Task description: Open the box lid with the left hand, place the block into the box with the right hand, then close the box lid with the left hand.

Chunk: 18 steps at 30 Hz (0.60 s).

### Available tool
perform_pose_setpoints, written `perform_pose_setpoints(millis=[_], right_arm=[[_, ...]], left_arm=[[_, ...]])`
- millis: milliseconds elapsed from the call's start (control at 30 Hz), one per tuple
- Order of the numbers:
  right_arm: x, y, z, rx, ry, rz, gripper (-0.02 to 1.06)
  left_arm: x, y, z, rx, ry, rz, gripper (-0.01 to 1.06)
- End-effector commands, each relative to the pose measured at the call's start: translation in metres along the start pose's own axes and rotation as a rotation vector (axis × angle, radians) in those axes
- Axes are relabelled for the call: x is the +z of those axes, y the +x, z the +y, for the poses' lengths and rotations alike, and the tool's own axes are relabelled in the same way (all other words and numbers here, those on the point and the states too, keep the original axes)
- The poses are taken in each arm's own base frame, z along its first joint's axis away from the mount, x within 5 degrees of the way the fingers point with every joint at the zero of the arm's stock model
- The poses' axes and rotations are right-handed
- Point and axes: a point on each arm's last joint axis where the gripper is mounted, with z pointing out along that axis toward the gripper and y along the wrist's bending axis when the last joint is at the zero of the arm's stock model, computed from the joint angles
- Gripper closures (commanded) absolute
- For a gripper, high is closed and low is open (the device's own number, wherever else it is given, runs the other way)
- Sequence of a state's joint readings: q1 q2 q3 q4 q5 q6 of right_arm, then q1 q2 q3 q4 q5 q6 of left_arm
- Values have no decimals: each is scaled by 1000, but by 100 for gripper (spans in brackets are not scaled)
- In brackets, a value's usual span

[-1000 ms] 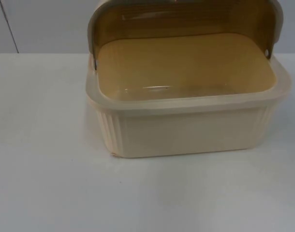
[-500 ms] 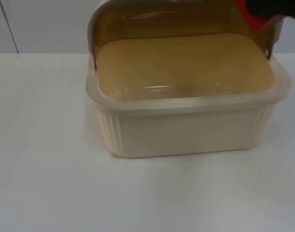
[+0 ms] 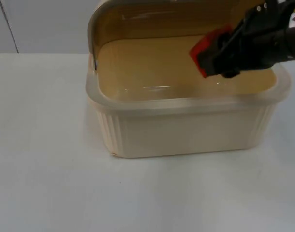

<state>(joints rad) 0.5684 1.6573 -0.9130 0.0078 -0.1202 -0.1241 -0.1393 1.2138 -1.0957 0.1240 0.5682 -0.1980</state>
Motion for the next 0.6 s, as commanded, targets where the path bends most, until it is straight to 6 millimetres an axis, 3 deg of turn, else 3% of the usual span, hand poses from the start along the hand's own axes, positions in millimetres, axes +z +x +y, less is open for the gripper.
perform_pose_setpoints(millis=[0, 200, 567], right_arm=[[8, -2, -1, -3, 13, -84, 104], [31, 9, -11, 13, 58, -97, 104], [57, 5, -22, -5, 134, -107, 100]], left_arm=[[-3, -3, 0, -14, 5, -15, 1], [-3, -2, 0, -14, 5, -13, 1], [-3, -2, 0, -8, 1, -14, 1]])
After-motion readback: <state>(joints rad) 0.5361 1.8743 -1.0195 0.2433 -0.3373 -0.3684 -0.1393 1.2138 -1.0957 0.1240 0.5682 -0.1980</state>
